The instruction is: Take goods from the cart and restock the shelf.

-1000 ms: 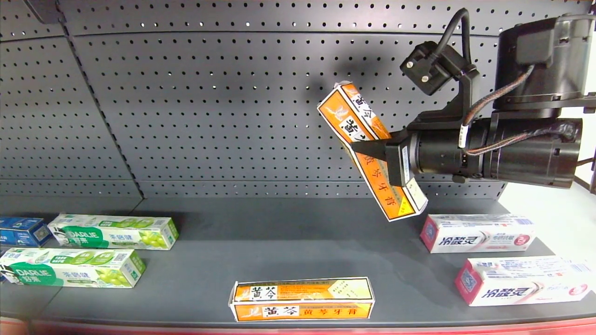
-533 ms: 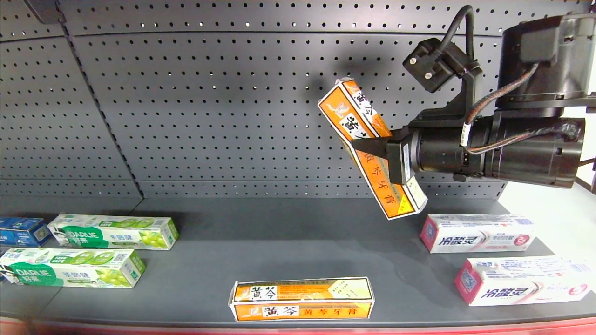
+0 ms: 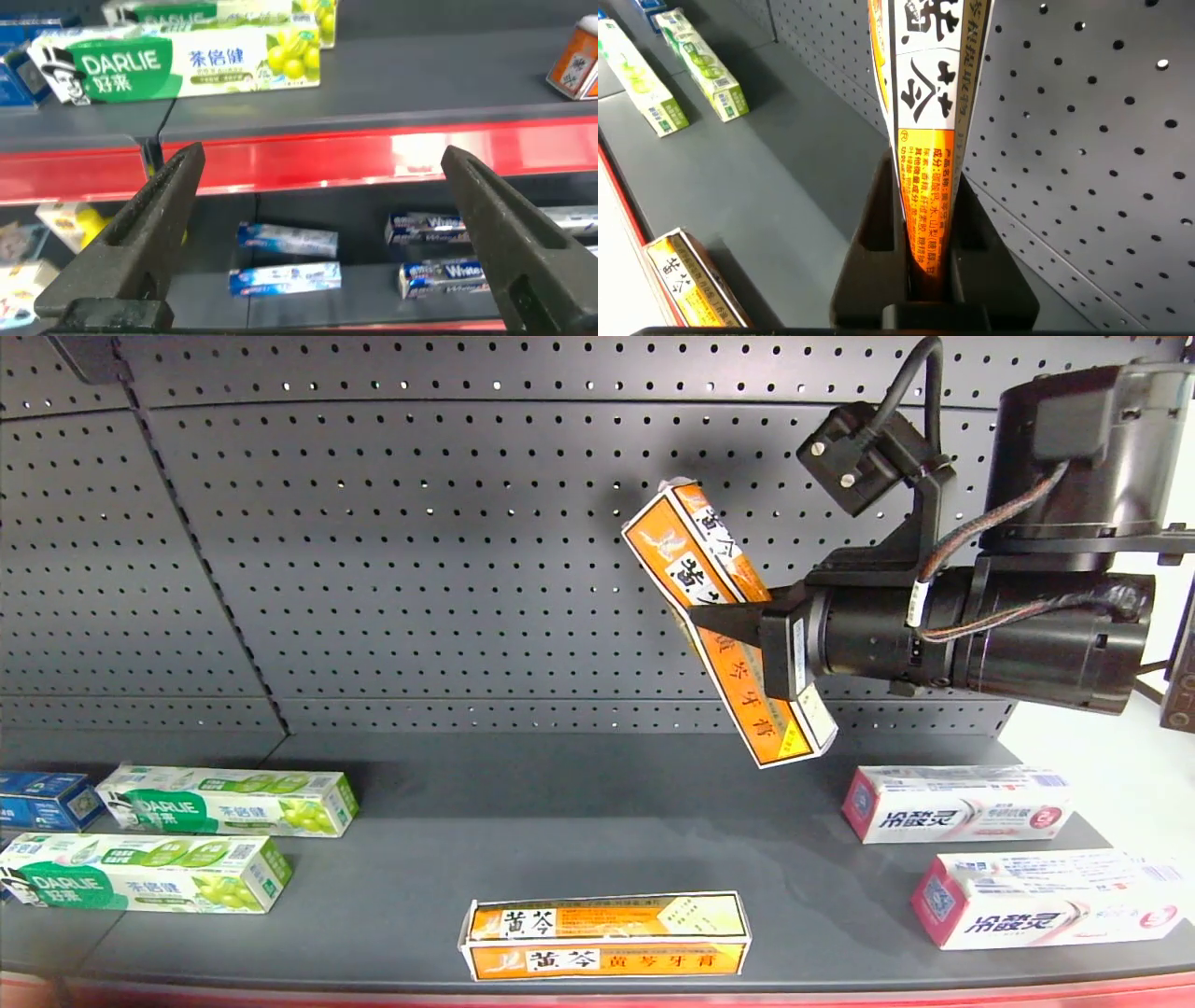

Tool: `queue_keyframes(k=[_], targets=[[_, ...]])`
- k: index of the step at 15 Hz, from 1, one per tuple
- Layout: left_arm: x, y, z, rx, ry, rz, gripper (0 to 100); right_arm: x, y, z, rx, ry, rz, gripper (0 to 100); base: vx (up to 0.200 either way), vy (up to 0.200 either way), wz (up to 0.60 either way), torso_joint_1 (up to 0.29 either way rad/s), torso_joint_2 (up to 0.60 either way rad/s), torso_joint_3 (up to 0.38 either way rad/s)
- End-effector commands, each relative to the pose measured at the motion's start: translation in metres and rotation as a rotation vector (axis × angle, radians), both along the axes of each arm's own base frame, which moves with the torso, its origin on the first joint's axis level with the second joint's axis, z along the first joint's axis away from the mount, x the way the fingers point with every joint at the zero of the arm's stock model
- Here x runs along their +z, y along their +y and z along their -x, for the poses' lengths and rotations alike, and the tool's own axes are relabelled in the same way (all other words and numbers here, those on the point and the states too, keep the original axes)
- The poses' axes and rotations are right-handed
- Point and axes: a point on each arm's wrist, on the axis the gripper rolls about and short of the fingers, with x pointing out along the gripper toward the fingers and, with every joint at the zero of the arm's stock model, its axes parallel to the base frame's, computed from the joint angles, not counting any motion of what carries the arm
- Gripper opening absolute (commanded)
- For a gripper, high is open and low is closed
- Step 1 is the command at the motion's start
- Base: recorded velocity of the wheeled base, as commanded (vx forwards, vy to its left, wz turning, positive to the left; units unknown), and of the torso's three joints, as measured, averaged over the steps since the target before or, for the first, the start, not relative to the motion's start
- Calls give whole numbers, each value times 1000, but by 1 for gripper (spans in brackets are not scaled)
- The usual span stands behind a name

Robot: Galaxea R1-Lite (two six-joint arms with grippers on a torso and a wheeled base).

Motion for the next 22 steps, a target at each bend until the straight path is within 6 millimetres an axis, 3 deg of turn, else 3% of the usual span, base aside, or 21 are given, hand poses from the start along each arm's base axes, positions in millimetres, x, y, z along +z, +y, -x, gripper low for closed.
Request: queue_keyframes(k=[1,7,9,11,19,22], targets=[[-1,0,2,-13,-30,1,100,1,0,0,8,0,0,0,0,0,0,0,0,0],[-1,0,2,-13,-30,0,100,-7,10,1,59,25,22,0,0,0,0,0,0,0],[-1,0,2,-13,-30,0,100,-18,10,0,78,38,118,0,0,0,0,0,0,0],[-1,0,2,-13,-30,0,100,-24,3,-7,110,52,201,0,0,0,0,0,0,0],[-1,0,2,-13,-30,0,100,-71,28,-37,224,78,360,0,0,0,0,0,0,0],[-1,0,2,-13,-30,0,100,-79,35,-43,256,114,436,0,0,0,0,0,0,0]])
